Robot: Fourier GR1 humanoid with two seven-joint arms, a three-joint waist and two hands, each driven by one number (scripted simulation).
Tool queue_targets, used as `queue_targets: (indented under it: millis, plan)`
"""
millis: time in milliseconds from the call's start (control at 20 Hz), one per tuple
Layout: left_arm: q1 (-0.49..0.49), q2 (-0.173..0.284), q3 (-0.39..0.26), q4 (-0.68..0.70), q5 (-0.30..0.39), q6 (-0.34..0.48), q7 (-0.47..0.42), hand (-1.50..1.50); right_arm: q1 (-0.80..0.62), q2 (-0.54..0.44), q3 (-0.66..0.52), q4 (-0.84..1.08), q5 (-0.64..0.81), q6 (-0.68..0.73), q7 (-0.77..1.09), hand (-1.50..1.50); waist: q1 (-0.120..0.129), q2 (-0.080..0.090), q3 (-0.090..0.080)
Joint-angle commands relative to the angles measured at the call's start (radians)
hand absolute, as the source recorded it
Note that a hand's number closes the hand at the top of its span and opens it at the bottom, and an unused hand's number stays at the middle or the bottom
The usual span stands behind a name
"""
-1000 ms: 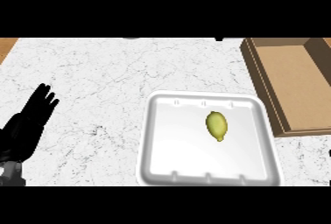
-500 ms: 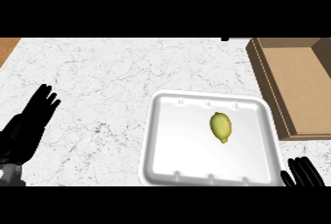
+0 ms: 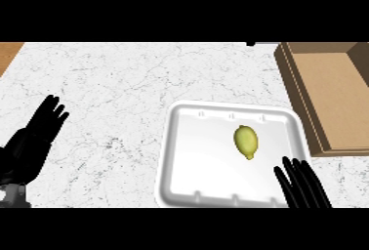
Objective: Pick the lemon from the tray and place it in the cardboard box
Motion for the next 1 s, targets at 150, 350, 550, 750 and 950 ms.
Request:
queue_targets:
  millis: [150,350,550,750,950]
  plan:
    - [-0.028,-0.009,0.059,-0.01,-0.022,-0.039,0.059,0.0,-0.081,0.027,0.033,0.022,0.084,0.091,0.118,-1.5,-0.002,-0.001,0.001]
    - [-0.032,-0.099,0.018,0.055,-0.103,-0.024,-0.005,0.0,-0.121,-0.02,-0.035,0.067,0.011,0.069,0.073,-1.5,-0.004,-0.001,0.001]
    - [-0.026,-0.074,0.094,0.063,-0.068,-0.103,0.005,0.0,-0.202,0.017,0.003,0.116,0.031,0.06,0.099,-1.5,-0.002,-0.001,0.001]
    - [0.025,-0.119,0.068,-0.071,-0.121,-0.051,0.066,0.0,-0.177,0.003,0.033,0.076,0.071,0.052,0.118,-1.5,-0.001,-0.001,0.001]
    - [-0.011,-0.088,0.134,-0.007,-0.078,-0.122,0.084,0.0,-0.164,0.014,0.062,0.15,0.144,-0.033,0.131,-1.5,-0.003,-0.001,0.001]
